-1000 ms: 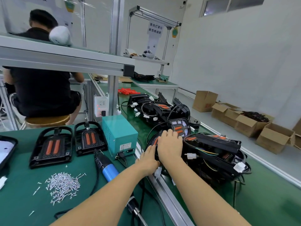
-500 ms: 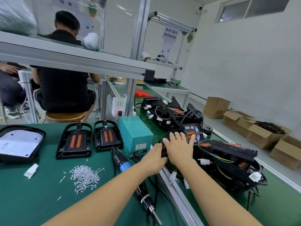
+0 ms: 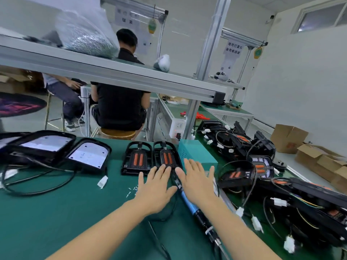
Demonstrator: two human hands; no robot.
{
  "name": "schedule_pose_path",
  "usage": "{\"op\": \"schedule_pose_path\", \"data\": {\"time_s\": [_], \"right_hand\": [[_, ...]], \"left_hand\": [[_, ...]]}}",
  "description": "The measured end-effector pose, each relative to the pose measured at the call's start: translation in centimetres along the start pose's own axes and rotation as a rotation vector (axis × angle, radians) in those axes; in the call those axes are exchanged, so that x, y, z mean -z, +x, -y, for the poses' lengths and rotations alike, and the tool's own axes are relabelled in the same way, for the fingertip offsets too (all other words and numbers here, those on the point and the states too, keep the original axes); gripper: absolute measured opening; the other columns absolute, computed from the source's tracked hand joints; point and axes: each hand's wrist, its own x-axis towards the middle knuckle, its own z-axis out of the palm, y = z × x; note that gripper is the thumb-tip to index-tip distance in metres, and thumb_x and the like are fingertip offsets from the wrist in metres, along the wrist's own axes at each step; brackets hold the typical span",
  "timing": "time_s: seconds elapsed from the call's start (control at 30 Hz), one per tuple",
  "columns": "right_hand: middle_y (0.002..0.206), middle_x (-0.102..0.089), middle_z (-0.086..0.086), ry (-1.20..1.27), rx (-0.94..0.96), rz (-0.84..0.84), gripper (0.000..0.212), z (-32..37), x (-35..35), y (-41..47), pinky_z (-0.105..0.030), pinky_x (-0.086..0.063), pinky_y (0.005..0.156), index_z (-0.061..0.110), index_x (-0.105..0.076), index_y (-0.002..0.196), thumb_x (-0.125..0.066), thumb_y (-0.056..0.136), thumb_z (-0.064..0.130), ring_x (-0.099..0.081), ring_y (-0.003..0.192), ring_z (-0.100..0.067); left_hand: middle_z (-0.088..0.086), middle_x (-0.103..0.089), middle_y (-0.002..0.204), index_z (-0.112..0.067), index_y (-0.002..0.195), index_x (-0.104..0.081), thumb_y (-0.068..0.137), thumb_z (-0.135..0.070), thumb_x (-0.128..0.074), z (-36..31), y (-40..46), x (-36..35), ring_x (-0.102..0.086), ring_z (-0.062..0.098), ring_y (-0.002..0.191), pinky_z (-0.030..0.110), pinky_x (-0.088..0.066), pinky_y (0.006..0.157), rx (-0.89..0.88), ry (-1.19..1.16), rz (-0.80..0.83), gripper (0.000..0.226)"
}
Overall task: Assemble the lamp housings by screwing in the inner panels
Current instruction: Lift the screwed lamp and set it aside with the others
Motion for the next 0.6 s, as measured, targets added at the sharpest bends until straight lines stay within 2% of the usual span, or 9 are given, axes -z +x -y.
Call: {"op": "schedule_pose_path", "data": {"time_s": [0.33,0.6], "right_hand": [[0.164,-0.008,0.004,0.083,0.232,0.132,0.06,11.5,-3.8,-1.8,-0.053,0.01,0.117,0.024,-0.007,0.156,-0.013,0.103,0.052,-0.002,0.151,-0.016],[0.164,-0.008,0.006,0.11,0.332,0.181,0.06,17.2,-5.9,-2.7,-0.049,0.011,0.117,0.025,-0.008,0.157,-0.014,0.103,0.051,-0.002,0.151,-0.015]], "left_hand": [[-0.008,0.012,0.16,-0.028,0.152,0.007,0.099,-0.051,-0.029,10.5,-7.2,1.5,0.012,0.016,0.147,0.049,0.005,0.116,0.248,-0.026,-0.048,0.068],[-0.007,0.01,0.16,-0.027,0.153,0.004,0.099,-0.048,-0.032,15.2,-10.2,1.7,0.01,0.016,0.147,0.048,0.003,0.117,0.348,-0.038,-0.086,0.068]]}}
